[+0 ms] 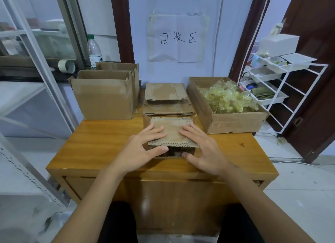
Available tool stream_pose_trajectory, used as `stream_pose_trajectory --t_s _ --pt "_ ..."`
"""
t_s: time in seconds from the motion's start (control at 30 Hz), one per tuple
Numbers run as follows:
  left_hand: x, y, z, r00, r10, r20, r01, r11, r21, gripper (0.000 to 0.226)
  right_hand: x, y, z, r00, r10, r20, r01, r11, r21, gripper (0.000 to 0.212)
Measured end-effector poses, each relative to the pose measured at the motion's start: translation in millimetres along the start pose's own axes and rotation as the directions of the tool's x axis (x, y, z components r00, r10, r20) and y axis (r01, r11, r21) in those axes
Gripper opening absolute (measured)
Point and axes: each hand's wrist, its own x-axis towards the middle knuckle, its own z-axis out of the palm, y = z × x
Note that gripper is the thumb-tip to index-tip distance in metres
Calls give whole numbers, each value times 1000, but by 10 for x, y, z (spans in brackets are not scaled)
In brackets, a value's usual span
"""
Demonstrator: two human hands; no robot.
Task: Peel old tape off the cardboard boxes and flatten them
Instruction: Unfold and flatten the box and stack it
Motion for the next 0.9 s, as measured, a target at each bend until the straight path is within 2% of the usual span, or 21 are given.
stream_pose_trajectory --t_s 0.17,0.3,0.43,0.57,0.63,0.77,0.9 --pt "17 -6 123 990 -11 -140 -7 992 -126 54 -7 -46 11 996 83 -34 -78 991 111 70" --pt "86 60 185 973 -106 -207 55 970 -238 36 -21 -132 122 973 199 -116 -164 953 253 76" --pt "107 140 224 943 -197 -268 118 951 -285 30 -58 -154 349 922 357 -153 -249 845 473 100" --pt "99 170 229 942 -200 -271 109 942 -317 26 -118 -100 434 889 435 -142 -271 751 602 96" --pt "110 141 232 940 -199 -278 106 942 -318 26 -127 -62 414 898 428 -102 -284 740 609 96" --pt "147 130 248 928 -218 -302 98 926 -365 12 -145 -32 379 915 402 -3 -333 761 557 110" --pt "172 159 275 921 -207 -329 64 915 -399 21 -143 -1 426 916 401 6 -359 813 459 123"
